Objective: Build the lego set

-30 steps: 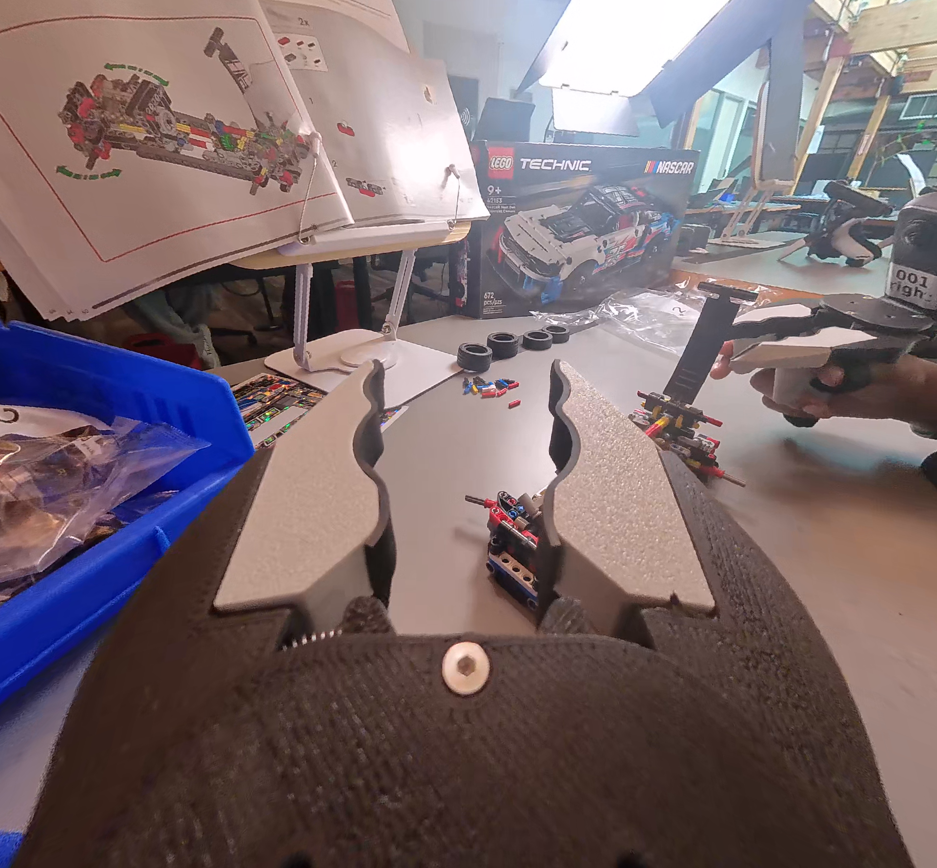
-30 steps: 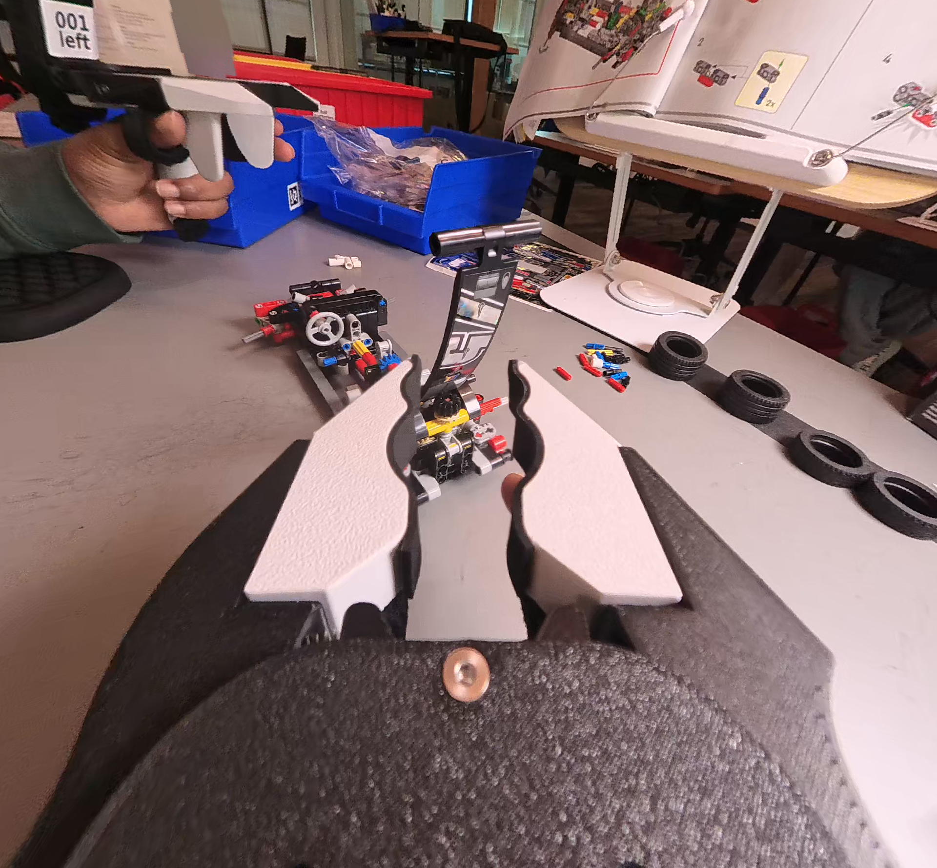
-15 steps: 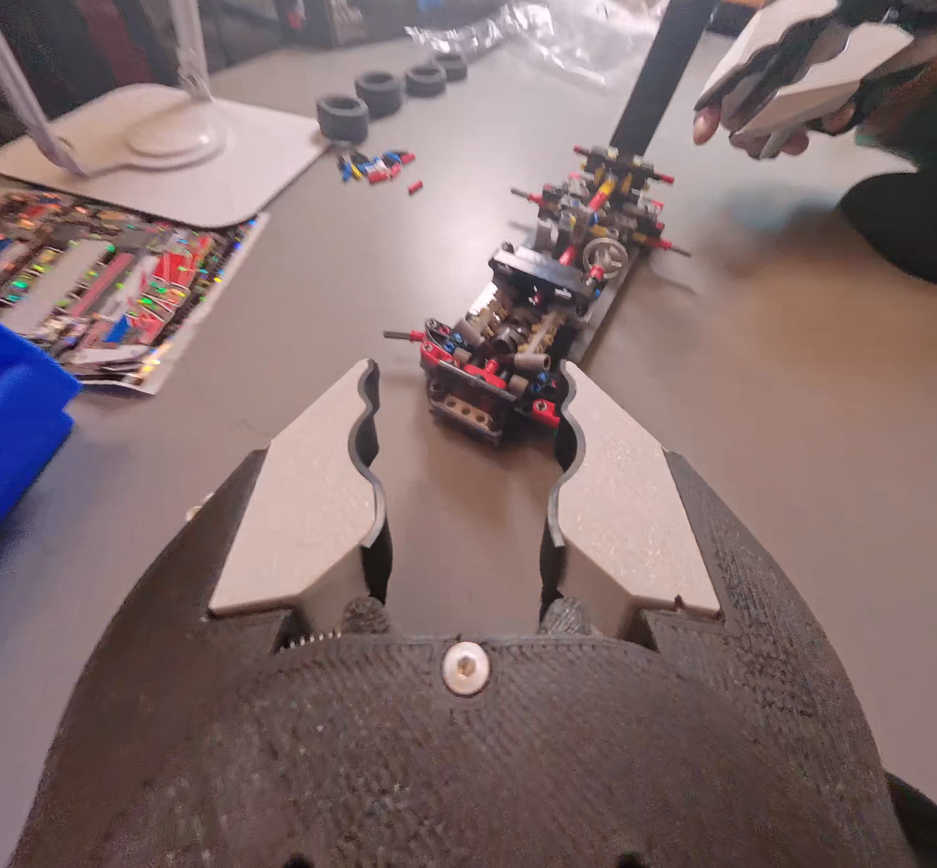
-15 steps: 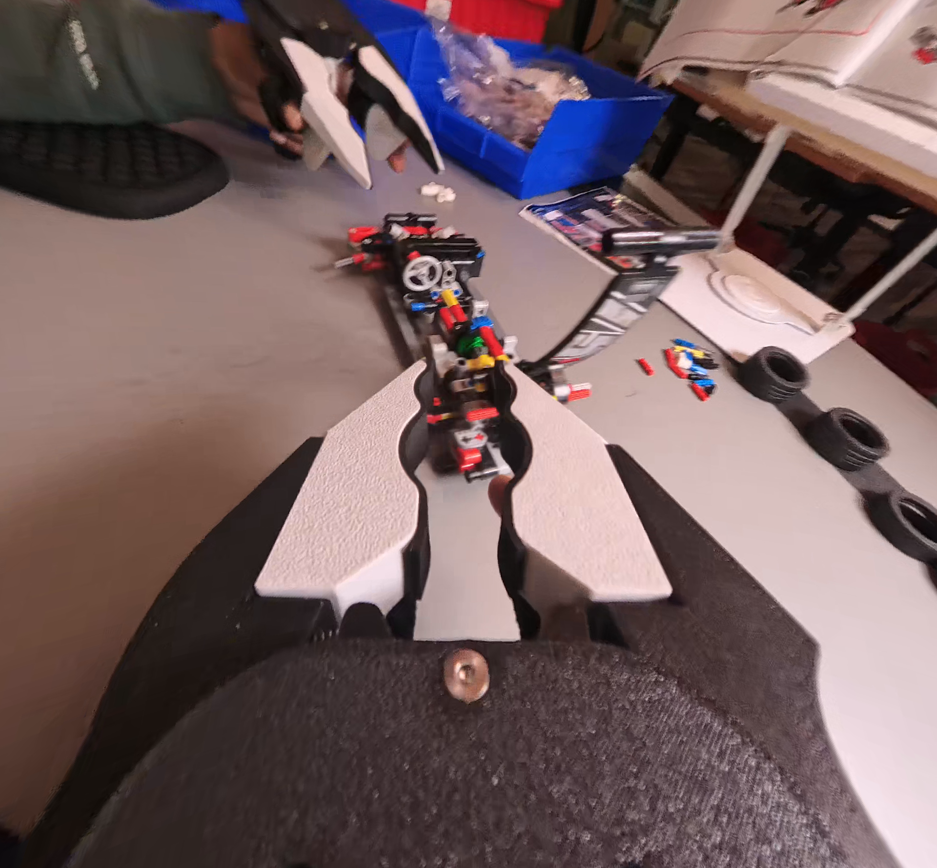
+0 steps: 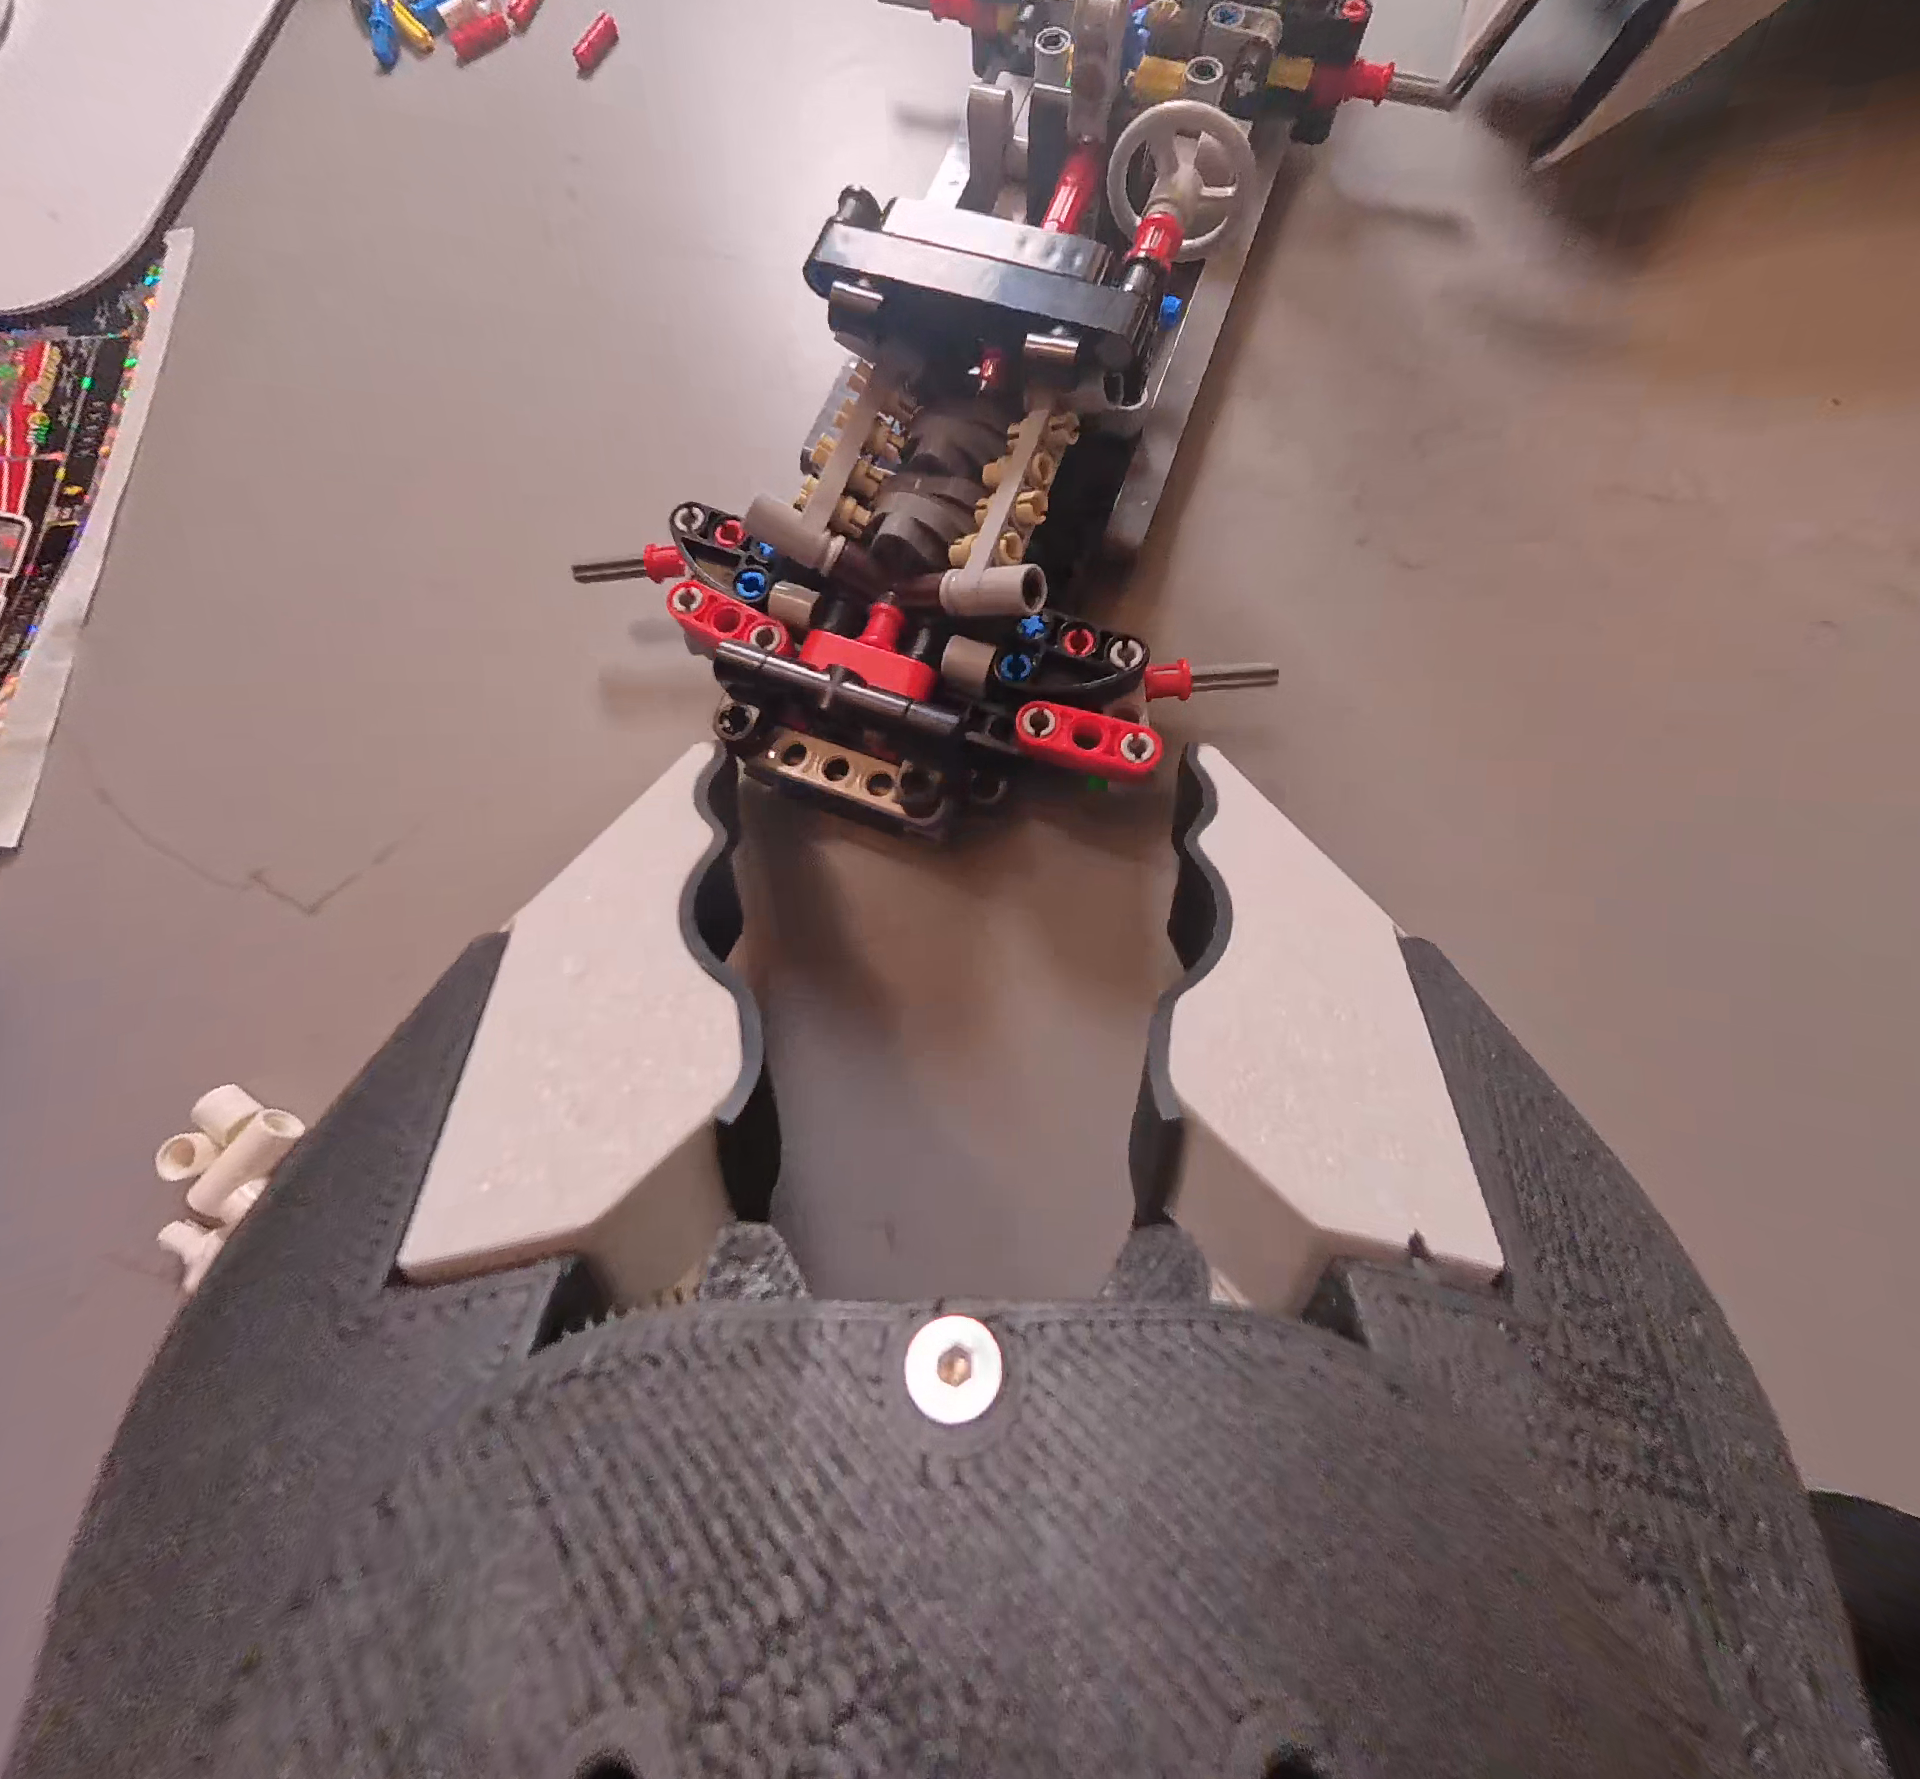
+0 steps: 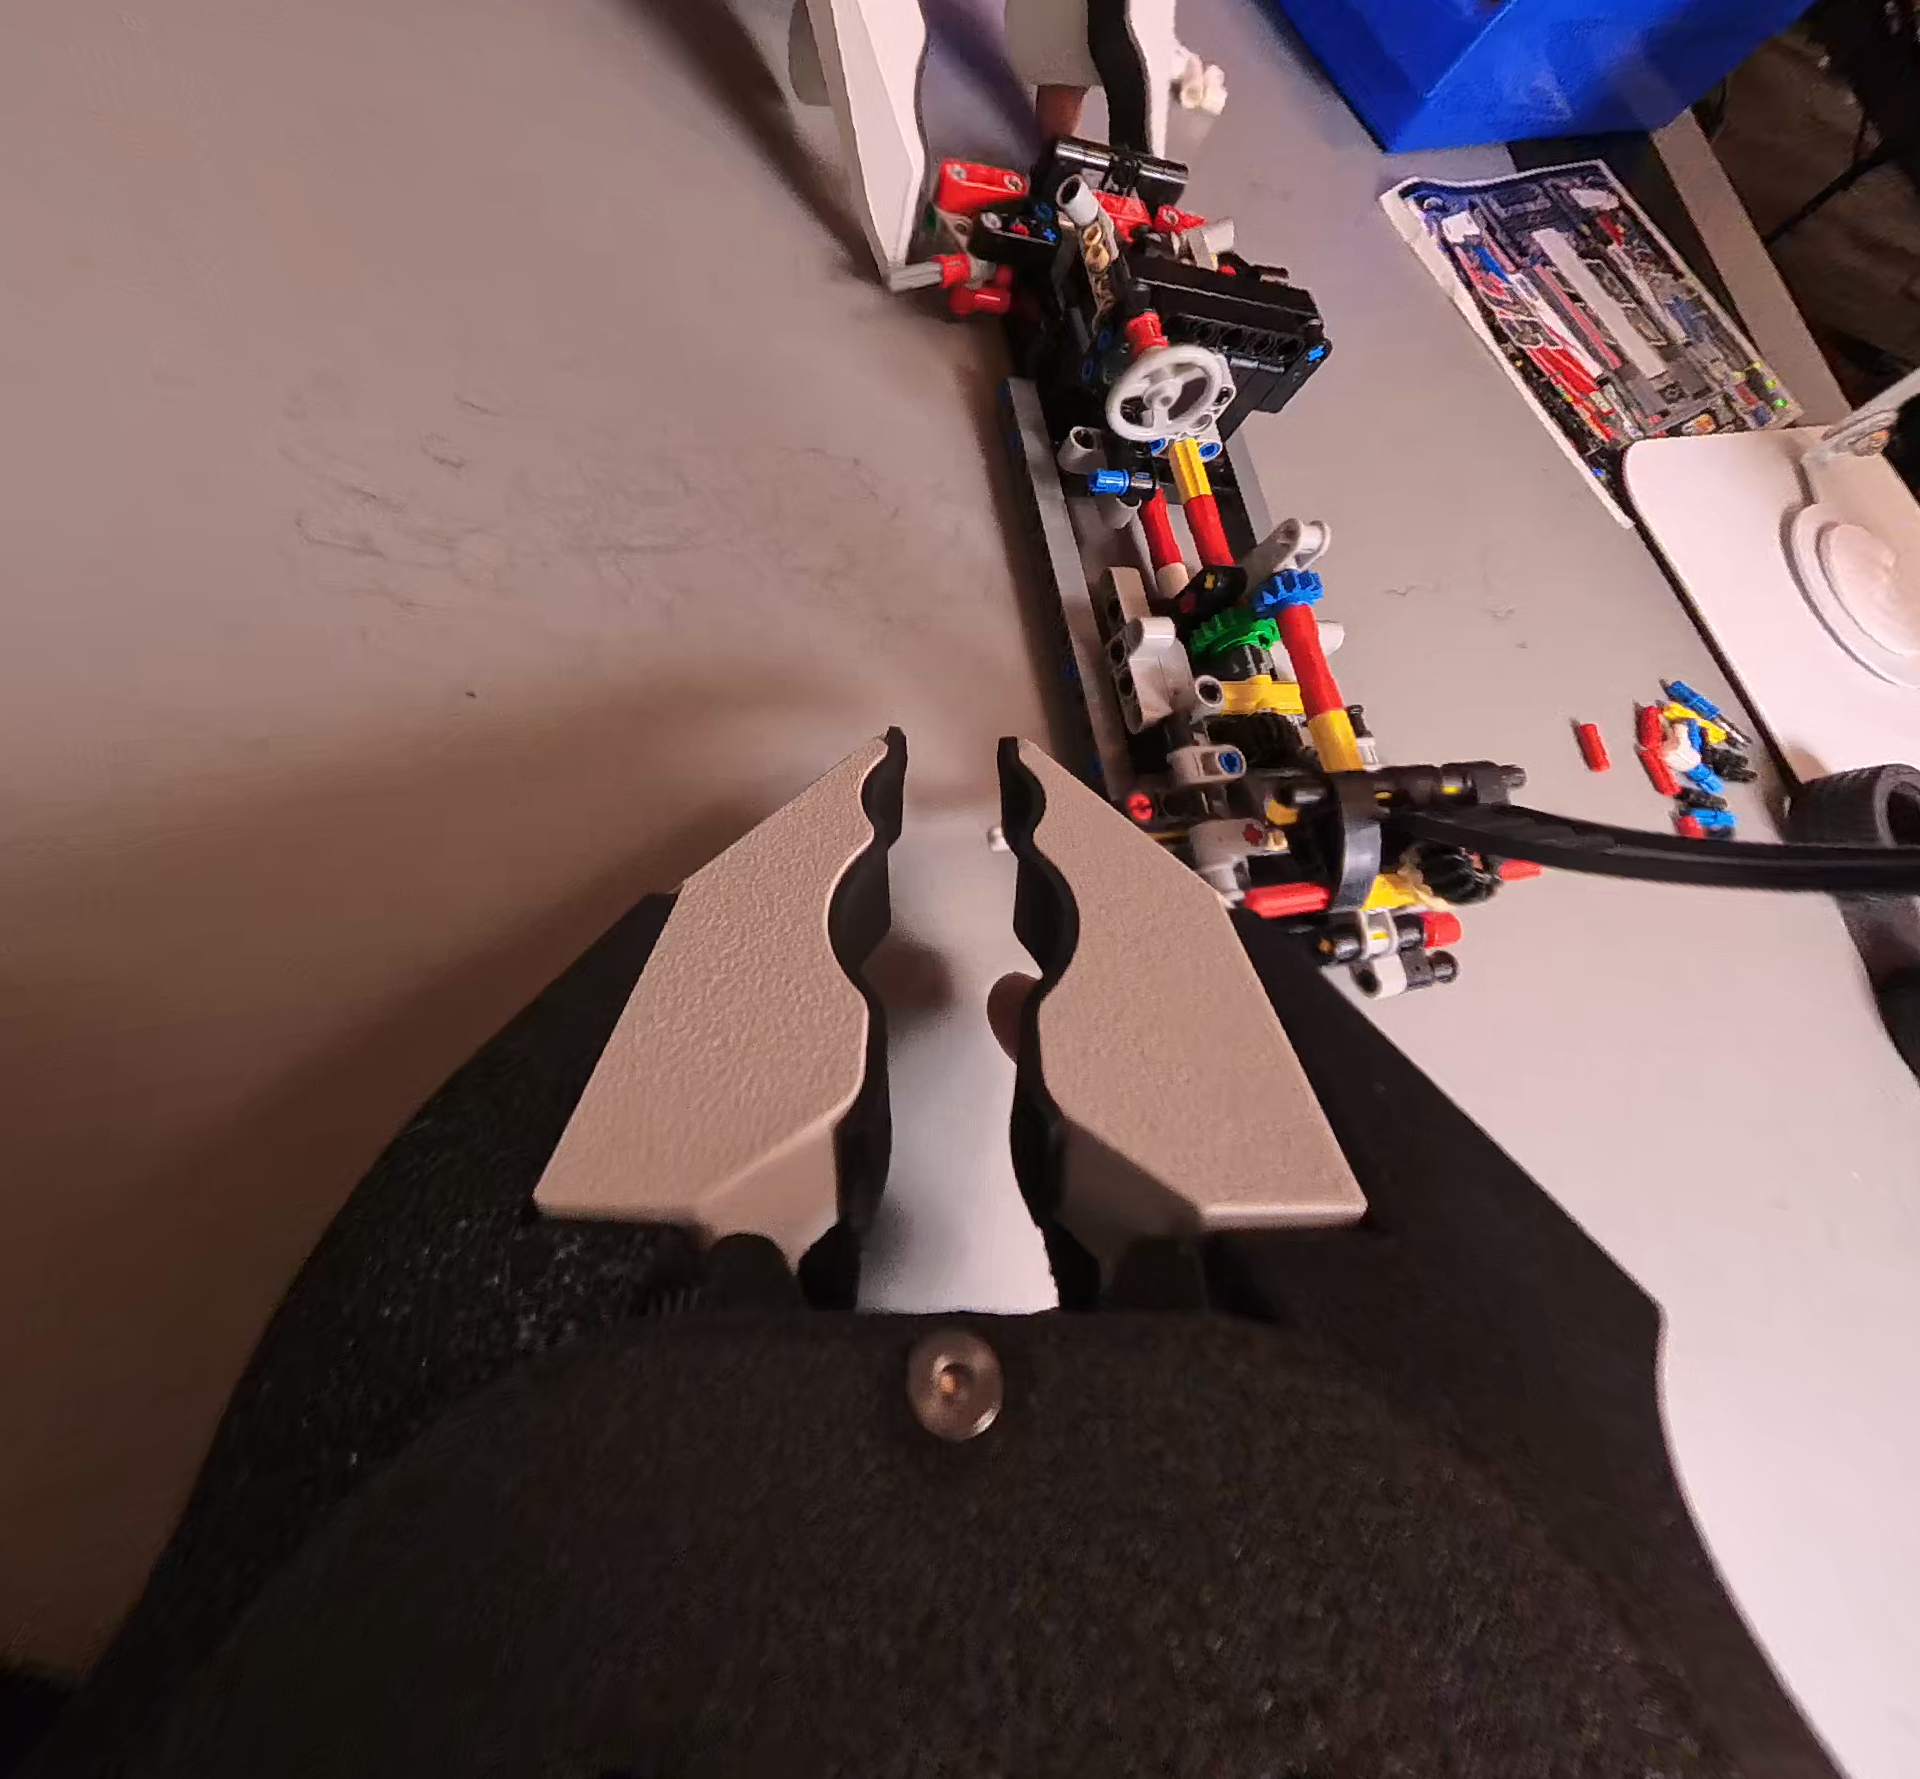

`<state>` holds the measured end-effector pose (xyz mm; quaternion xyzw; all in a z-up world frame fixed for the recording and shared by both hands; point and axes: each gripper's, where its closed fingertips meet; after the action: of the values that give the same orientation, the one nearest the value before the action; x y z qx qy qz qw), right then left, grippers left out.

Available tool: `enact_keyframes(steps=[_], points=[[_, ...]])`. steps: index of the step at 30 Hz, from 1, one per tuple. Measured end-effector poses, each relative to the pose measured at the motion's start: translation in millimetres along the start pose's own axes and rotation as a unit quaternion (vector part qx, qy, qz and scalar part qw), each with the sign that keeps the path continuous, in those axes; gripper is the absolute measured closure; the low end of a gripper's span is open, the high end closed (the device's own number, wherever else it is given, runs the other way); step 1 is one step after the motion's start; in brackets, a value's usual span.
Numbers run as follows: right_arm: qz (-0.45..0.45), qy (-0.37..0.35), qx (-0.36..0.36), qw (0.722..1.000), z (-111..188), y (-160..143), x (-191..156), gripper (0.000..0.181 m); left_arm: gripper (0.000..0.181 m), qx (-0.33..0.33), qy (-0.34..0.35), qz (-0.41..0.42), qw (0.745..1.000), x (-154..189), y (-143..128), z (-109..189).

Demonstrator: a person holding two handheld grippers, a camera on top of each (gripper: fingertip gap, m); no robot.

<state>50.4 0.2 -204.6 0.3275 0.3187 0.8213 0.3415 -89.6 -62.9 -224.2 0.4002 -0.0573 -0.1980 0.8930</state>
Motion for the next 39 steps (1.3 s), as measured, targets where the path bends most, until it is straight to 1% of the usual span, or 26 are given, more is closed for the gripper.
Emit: enact_keyframes(steps=[2, 6, 8, 12, 14, 17, 19, 22, 24, 27, 29, 32, 35, 39], points=[[0.001, -0.012, -0.016, 1.000, -2, -5, 4, 0.165, 0.105, 0.003, -0.007, -0.009, 1.000, 6, 0, 1], [0.009, -0.030, -0.049, 0.998, -4, -18, 10, 0.166, 0.107, 0.001, -0.015, -0.025, 1.000, 14, 1, 2], [0.009, -0.038, -0.054, 0.998, -3, -21, 13, 0.168, 0.113, 0.002, -0.022, -0.030, 0.999, 18, 1, 2], [0.009, -0.049, -0.062, 0.997, -1, -26, 19, 0.170, 0.112, -0.004, -0.033, -0.034, 0.999, 23, 0, 4], [0.007, -0.052, -0.062, 0.997, 0, -26, 20, 0.170, 0.111, 0.002, -0.034, -0.028, 0.999, 21, 0, 7], [0.006, -0.055, -0.062, 0.997, 1, -27, 22, 0.170, 0.109, 0.029, -0.029, -0.009, 0.999, 14, 8, 10], [0.004, -0.053, -0.061, 0.997, 1, -26, 22, 0.169, 0.106, 0.042, -0.025, -0.003, 0.999, 10, 11, 9], [0.003, -0.051, -0.053, 0.997, 1, -22, 21, 0.169, 0.106, 0.041, -0.019, -0.015, 0.999, 8, 10, 3], [0.001, -0.050, -0.049, 0.998, 1, -20, 21, 0.169, 0.109, 0.035, -0.017, -0.022, 0.999, 9, 10, 0], [0.001, -0.052, -0.047, 0.998, 1, -20, 21, 0.169, 0.122, 0.037, -0.019, -0.038, 0.998, 14, 13, -2], [0.001, -0.053, -0.048, 0.997, 0, -20, 21, 0.169, 0.125, 0.037, -0.013, -0.046, 0.998, 15, 14, -3], [0.002, -0.055, -0.052, 0.997, -1, -22, 22, 0.169, 0.127, 0.037, -0.012, -0.048, 0.998, 17, 15, -4], [0.005, -0.068, -0.070, 0.995, 0, -28, 26, 0.170, 0.129, 0.036, -0.011, -0.050, 0.998, 19, 15, -4], [0.003, -0.068, -0.070, 0.995, 0, -30, 27, 0.171, 0.130, 0.035, -0.011, -0.049, 0.998, 20, 15, -3]])
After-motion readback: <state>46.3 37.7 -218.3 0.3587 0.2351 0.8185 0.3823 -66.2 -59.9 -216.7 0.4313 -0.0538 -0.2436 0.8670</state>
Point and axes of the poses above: each gripper's, where its closed fingertips meet, z back along the fingers, y out of its top, x = y × z across the jaws, and after that the axes turned 1 degree about -x, right-handed
